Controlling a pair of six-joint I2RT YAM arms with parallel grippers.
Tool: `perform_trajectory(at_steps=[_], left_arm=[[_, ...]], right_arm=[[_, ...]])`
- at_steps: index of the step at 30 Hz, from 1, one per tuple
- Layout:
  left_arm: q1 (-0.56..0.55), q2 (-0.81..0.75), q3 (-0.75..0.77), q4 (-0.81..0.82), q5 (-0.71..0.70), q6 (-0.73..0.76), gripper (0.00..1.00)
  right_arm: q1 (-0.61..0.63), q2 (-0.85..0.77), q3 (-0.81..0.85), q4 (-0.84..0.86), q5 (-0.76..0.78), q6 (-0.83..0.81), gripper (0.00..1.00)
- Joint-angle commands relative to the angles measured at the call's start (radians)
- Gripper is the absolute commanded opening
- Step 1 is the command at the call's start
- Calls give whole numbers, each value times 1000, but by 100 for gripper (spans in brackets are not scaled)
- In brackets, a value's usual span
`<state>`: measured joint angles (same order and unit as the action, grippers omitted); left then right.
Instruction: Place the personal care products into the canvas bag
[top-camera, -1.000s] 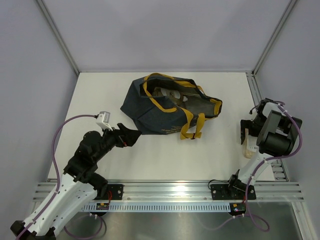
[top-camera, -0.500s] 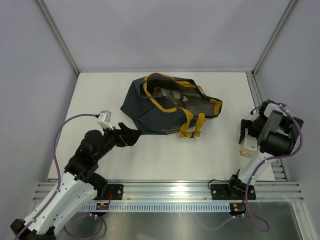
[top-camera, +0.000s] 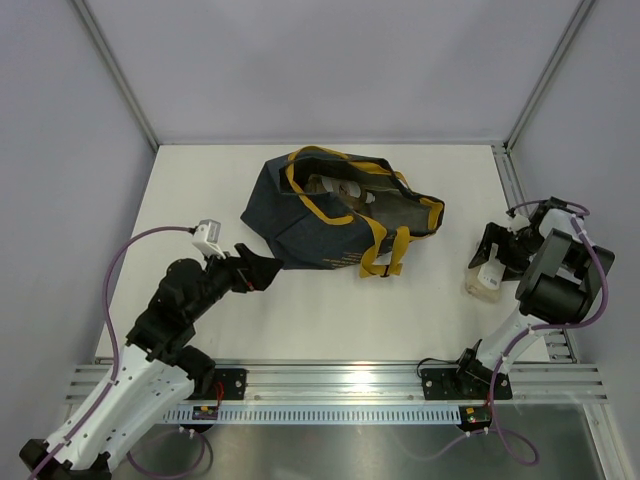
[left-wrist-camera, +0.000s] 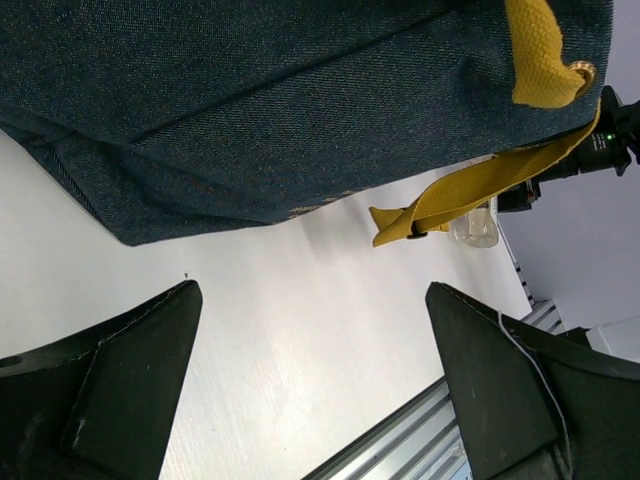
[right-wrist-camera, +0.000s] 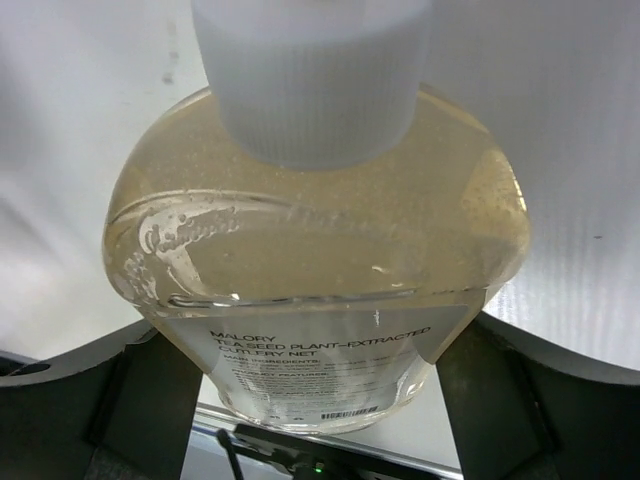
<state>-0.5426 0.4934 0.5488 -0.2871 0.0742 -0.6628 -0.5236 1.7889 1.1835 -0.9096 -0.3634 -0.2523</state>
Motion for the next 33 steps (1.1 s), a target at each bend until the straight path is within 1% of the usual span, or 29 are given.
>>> perform_trajectory(at_steps=[1,6,11,12,14,15,16,18,20,21,23,24,26,27,30,33], left_arm=[[1,11,59,34,-7,11,99],[1,16,68,35,-5,8,99],[1,7,59,46,15,-1,99],[1,7,56,74,33,-1,99],[1,25,48,118,122,-3,99],[1,42,48,158,165,-6,99],[0,63,53,175,241,-11,99],[-13,143,74,199,297,-21,99],[-39,216,91,206,317,-9,99],[-74,235,99,216,315,-1,99],[-111,273,123,235,299,18,99],[-150,308,131,256,291,23,99],[-196,352,160,273,259,45,99],[-247,396,171,281,248,52,99],[-318,464,218,278,199,88,99],[-348,522,232,289,184,86,99]], right_arm=[[-3,-77,39,-11,-173,31,0],[-3,-48,44,3,-198,38,0],[-1,-17,50,20,-170,33,0],[-1,-14,50,23,-167,30,0],[-1,-14,54,18,-183,9,0],[-1,-16,56,12,-218,-2,0],[-1,-22,57,-4,-238,-19,0],[-1,-29,56,-15,-276,-59,0],[-3,-42,51,-35,-304,-108,0],[-3,-49,50,-46,-330,-122,0],[-3,-59,51,-71,-364,-166,0],[-3,-71,51,-78,-391,-176,0],[-3,-77,56,-109,-423,-221,0],[-3,-85,56,-117,-443,-232,0],[-3,-94,59,-132,-466,-254,0],[-3,-108,59,-147,-491,-274,0]])
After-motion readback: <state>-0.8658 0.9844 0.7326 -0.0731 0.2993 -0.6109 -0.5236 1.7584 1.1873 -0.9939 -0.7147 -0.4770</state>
